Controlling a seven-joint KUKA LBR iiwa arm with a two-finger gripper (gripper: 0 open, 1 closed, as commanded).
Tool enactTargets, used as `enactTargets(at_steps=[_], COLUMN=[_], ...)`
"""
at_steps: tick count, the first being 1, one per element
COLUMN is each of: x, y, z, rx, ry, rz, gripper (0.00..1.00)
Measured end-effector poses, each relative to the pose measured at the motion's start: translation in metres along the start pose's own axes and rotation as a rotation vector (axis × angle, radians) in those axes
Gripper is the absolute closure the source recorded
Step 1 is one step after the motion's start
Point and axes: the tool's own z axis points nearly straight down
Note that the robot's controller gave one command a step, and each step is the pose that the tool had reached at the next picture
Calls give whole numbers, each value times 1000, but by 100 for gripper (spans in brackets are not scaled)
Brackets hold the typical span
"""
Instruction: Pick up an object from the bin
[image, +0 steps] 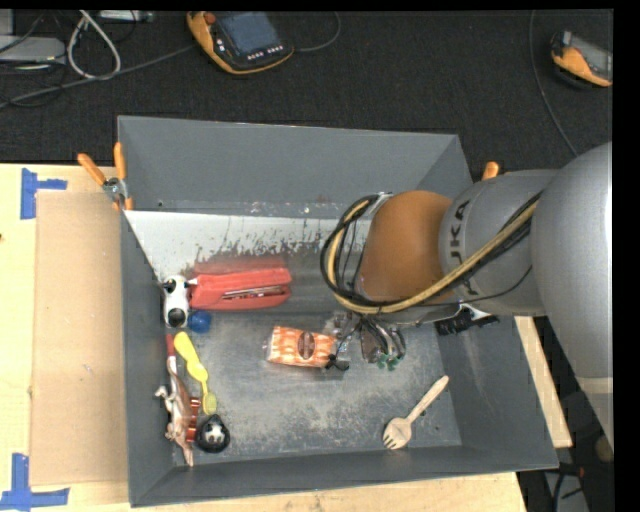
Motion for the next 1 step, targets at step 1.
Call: enactTargets(at_steps=[1], x=[1], y=[-7], z=[-67], rx=[0], ry=[5], rz=[4], gripper=[100])
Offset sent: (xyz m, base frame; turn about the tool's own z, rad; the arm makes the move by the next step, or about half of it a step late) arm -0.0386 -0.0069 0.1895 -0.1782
